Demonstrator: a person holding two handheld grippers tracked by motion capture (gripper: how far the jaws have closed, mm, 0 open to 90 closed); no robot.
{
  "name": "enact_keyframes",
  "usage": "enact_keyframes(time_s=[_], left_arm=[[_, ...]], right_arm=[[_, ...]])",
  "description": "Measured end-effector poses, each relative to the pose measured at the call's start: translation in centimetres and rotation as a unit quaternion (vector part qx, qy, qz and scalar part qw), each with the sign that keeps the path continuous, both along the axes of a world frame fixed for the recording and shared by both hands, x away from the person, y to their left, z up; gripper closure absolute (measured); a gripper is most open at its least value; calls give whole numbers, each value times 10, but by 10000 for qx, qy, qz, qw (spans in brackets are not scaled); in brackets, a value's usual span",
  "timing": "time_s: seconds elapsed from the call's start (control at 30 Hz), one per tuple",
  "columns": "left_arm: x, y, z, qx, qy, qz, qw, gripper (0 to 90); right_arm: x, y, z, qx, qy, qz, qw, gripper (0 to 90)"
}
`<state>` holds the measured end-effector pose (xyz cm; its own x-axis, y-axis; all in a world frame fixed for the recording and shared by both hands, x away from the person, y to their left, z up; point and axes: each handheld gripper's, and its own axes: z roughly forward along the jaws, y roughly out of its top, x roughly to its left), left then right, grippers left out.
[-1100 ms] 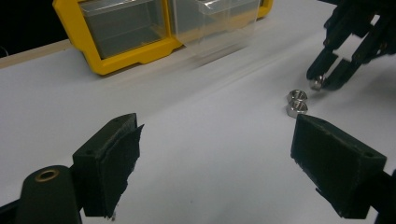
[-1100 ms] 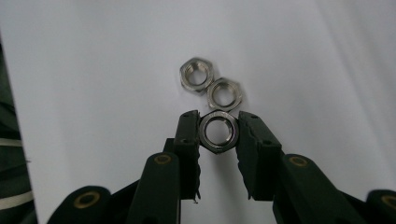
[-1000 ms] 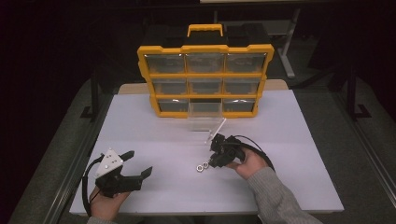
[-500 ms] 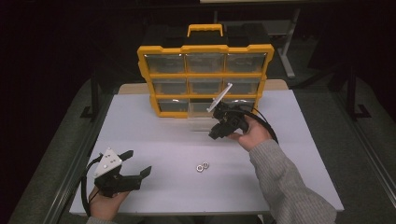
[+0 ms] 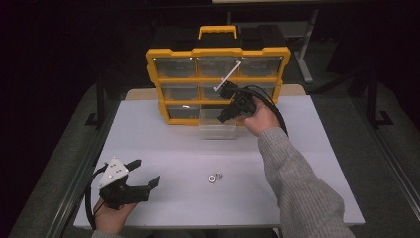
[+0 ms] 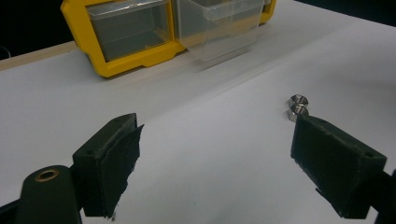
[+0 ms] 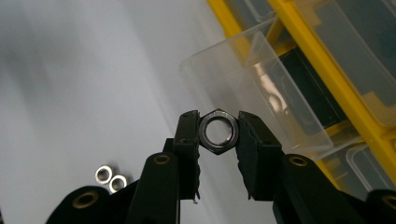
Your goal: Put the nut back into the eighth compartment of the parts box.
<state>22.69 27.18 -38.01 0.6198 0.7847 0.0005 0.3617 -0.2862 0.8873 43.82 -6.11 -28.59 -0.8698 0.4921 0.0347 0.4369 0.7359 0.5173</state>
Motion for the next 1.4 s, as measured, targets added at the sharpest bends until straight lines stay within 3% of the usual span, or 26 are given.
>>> enact_keyframes(time_s=[0.3, 0.63, 0.8, 1.17, 1.27, 1.4], left_arm=[[1, 0, 0, -69, 19, -6, 10000, 154], [1, 0, 0, -122, 13, -18, 9999, 154], [0, 0, 0, -112, 11, -16, 9999, 154], [0, -1, 0, -99, 35, -32, 9999, 154], [0, -1, 0, -60, 33, -49, 10000, 154], [0, -1, 0, -99, 42, -28, 9999, 154]], right_arm=[[28, 2, -23, -36, 171, -448, 9988, 687], [38, 6, -38, -209, 285, -588, 9976, 678], [38, 5, -42, -213, 286, -637, 9973, 626], [19, -13, -26, 86, 203, -525, 9984, 578], [5, -22, -20, 233, 153, -423, 9987, 567], [-7, -27, -18, 235, 113, -304, 9992, 556]])
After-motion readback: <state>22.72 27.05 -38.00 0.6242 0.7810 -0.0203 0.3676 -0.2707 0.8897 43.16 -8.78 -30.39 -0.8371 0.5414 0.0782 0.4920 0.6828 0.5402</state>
